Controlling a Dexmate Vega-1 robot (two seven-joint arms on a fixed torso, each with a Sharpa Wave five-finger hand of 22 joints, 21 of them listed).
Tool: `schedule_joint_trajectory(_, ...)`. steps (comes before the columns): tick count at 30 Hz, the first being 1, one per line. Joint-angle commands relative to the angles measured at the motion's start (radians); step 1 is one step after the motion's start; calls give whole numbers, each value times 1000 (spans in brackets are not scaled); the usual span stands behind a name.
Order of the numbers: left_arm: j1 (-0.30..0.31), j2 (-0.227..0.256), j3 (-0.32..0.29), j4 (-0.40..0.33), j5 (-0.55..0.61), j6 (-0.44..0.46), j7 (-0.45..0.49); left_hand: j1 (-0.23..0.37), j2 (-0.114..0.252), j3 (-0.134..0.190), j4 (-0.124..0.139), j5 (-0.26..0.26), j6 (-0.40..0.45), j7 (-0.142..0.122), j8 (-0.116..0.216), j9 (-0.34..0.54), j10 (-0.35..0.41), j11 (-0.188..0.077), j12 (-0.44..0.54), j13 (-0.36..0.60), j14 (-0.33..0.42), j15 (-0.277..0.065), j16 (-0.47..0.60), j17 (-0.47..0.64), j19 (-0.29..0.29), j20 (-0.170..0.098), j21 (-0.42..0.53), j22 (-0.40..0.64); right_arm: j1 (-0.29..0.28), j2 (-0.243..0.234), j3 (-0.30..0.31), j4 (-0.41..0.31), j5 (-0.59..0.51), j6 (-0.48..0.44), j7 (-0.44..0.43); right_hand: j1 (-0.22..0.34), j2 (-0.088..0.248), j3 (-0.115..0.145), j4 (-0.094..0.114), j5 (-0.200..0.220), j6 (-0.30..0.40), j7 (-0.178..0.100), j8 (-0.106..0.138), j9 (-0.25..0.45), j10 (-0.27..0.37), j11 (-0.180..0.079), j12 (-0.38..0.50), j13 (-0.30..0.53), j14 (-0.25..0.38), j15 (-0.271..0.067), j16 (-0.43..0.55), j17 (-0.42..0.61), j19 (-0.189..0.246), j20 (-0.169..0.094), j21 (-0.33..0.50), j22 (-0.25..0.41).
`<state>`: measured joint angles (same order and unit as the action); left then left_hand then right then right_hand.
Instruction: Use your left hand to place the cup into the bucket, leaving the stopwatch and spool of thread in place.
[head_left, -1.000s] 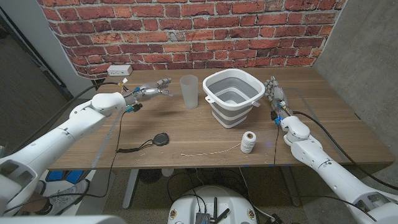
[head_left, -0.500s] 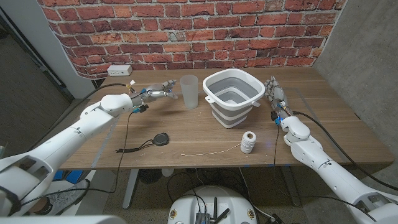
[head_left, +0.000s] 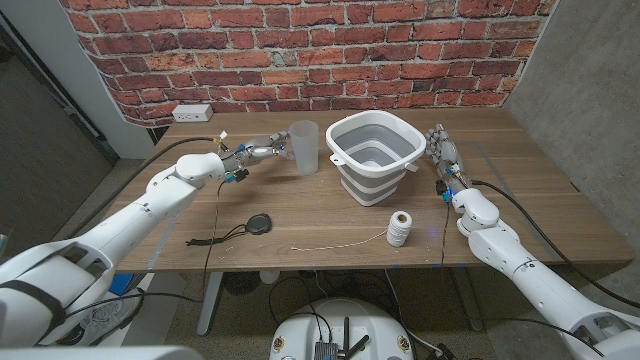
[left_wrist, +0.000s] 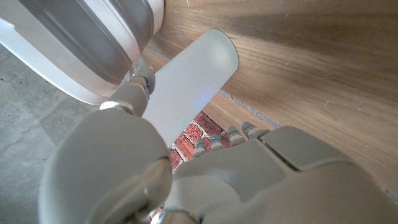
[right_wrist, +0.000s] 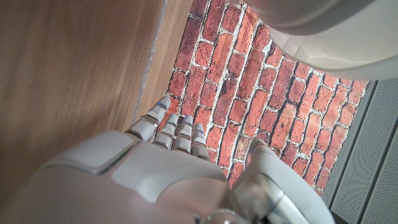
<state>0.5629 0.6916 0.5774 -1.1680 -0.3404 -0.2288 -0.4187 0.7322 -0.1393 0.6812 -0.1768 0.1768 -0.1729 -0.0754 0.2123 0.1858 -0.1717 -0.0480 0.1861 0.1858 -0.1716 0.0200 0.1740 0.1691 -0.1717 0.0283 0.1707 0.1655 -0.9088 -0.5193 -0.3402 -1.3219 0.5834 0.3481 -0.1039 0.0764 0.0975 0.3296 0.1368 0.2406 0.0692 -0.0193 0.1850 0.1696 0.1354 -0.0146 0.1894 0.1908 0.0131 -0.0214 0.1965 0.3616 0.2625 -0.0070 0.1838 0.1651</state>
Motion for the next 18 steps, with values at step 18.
schedule_joint_trajectory(18,-83,-155,29,234,-24,-120,-7,19,-15,-38,-1,-3,-181,-5,47,1,-111,-28,33,2,-34,-36,21,2,53,-31,23,3,-13,-1,8,-3,7,8,0,-17,40,11,-2,5,1,-15,2,5,4,-2,6,2,7,8,10,-5,8,5,7,5)
